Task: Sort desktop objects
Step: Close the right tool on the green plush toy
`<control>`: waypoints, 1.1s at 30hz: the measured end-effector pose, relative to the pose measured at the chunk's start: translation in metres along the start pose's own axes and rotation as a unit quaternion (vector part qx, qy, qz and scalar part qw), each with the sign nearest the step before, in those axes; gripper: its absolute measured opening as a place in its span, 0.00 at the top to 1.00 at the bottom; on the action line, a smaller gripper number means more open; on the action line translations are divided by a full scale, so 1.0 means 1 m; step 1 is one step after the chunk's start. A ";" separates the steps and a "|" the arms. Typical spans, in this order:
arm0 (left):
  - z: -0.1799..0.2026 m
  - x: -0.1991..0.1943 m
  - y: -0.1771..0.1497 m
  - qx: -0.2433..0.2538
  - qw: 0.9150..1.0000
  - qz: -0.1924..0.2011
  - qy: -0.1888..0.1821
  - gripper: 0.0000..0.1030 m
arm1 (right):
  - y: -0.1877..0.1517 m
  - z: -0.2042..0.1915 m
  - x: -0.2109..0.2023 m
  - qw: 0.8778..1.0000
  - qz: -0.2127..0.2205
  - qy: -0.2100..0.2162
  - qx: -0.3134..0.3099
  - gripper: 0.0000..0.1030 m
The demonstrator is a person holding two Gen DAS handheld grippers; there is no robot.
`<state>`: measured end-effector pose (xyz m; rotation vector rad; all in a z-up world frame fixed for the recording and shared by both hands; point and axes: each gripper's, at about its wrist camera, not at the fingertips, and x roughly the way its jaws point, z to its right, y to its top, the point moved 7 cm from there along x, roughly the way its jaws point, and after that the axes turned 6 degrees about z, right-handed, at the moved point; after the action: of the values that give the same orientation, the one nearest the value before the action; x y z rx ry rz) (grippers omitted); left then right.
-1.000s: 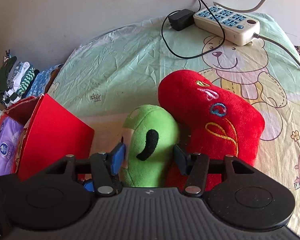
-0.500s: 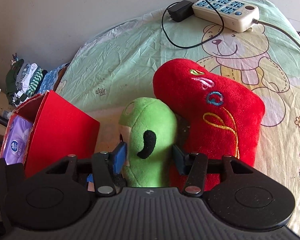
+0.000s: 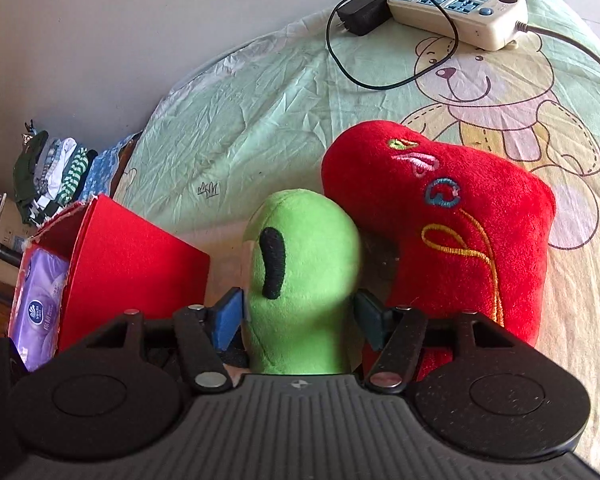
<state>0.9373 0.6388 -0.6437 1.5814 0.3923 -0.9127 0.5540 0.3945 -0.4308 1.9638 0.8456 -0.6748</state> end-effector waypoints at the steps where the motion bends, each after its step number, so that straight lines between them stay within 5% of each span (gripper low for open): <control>1: -0.001 0.003 -0.001 0.000 1.000 -0.003 -0.001 0.29 | 0.001 0.000 0.001 1.000 0.002 -0.001 0.002 0.37; 33: -0.014 -0.059 -0.008 -0.025 0.999 -0.024 -0.039 0.41 | -0.018 -0.002 -0.024 0.999 -0.009 -0.007 0.032 0.48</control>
<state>0.8988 0.6679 -0.6058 1.4923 0.3970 -0.9917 0.5250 0.3962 -0.4215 2.0077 0.8425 -0.7339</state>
